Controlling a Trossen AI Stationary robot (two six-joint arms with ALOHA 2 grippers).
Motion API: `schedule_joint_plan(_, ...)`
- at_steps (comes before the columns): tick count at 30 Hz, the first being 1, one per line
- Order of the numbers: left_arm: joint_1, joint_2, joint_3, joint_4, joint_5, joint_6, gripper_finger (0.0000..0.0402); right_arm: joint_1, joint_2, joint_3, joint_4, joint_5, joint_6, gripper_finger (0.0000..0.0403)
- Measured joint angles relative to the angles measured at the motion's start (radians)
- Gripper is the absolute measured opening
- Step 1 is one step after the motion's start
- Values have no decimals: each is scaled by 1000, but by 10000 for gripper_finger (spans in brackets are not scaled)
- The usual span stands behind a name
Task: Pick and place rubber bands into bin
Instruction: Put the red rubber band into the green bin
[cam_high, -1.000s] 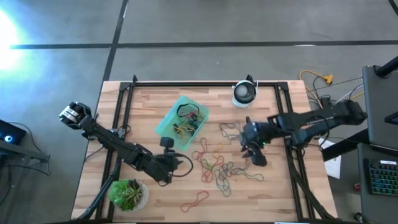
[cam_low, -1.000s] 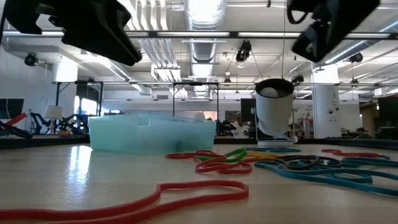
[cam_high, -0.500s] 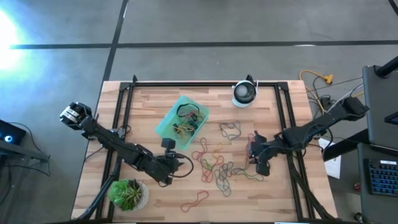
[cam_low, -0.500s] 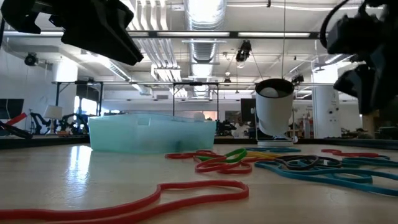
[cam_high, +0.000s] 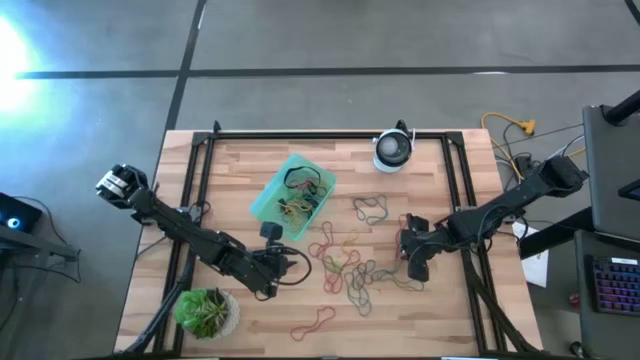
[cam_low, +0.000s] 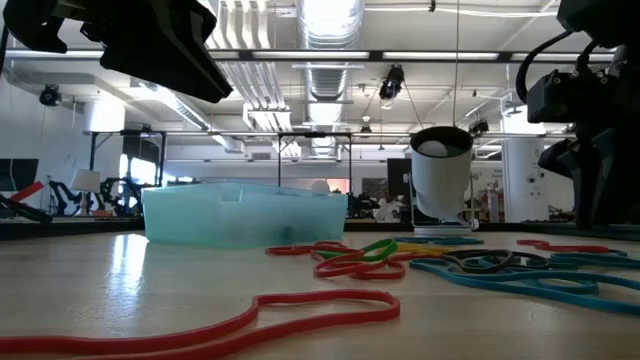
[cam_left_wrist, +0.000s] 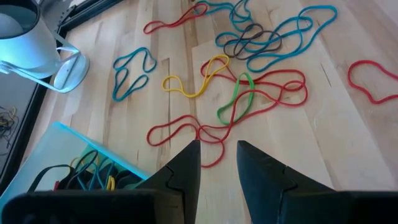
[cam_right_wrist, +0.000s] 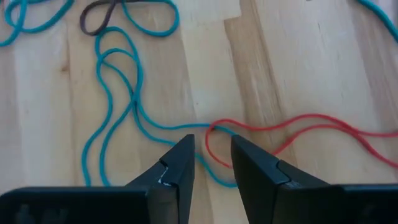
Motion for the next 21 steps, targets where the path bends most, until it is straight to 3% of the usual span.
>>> schedule_joint_plan(11, 0, 0, -1, 0, 0, 9, 89, 0, 155, 11, 58, 10, -54, 95)
schedule_joint_plan(21, 0, 0, -2, 0, 0, 9, 89, 0, 167, 15, 56, 31, -53, 62)
